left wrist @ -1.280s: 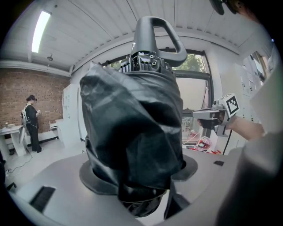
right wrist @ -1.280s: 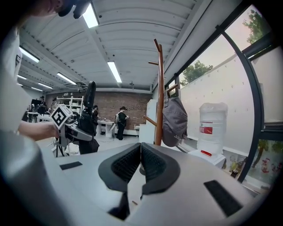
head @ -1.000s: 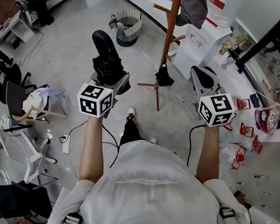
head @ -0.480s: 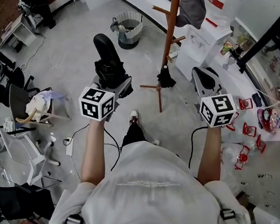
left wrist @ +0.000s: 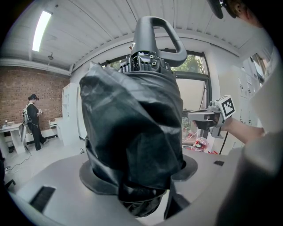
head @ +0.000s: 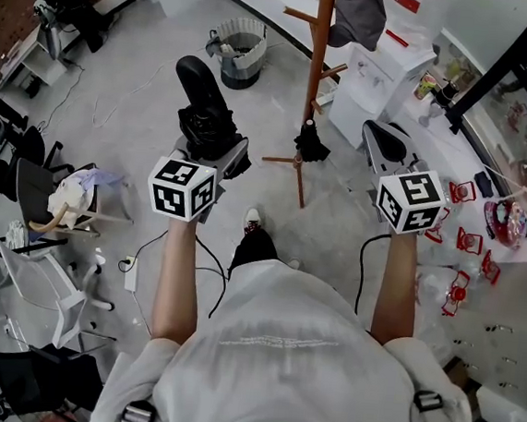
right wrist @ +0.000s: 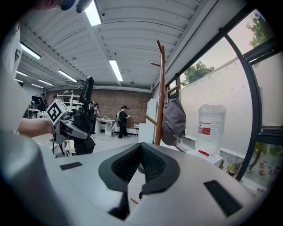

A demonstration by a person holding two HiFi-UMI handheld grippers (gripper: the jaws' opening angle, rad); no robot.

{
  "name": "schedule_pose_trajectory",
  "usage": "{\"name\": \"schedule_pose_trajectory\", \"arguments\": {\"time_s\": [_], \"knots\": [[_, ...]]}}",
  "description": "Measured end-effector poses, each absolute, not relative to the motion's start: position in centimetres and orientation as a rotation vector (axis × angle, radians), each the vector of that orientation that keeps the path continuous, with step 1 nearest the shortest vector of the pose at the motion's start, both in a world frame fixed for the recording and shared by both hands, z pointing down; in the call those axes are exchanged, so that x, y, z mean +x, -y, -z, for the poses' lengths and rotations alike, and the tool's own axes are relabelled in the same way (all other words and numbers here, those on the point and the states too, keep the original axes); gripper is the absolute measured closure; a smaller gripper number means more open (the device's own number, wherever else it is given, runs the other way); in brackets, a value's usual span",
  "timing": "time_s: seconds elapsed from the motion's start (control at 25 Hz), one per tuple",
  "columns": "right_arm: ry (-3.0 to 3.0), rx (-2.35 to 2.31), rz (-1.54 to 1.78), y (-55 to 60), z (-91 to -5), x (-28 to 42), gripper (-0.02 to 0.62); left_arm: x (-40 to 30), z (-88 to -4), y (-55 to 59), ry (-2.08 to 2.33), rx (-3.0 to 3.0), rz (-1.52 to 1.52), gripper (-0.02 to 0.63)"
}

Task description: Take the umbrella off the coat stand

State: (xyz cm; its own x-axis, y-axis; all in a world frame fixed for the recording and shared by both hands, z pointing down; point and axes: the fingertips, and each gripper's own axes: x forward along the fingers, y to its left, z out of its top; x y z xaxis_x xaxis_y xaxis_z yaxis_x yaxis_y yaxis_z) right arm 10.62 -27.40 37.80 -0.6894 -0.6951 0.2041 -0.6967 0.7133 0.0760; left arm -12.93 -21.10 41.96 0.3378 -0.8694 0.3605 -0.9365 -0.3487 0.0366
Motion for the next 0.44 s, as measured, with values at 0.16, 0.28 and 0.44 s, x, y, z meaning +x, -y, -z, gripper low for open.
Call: {"name": "schedule_pose_trajectory", "arguments": {"time_s": [0.16, 0.28, 0.44], "knots": [[2.695, 1.116, -0.019, 27.74, -38.18, 10.92, 0.571, -12.66, -42.11, 21.52, 1.626, 2.368, -0.413, 0.301], [2.694, 1.117, -0.026, 27.95, -38.25, 11.13, 0.571, -12.46, -42.17, 21.67, 1.624, 2.365, -0.415, 0.301], [2.696, 1.121, -0.025, 28.34, -38.12, 11.34, 0.571, -12.4, -42.2, 21.97, 1.633, 2.36, -0.417, 0.301]]}}
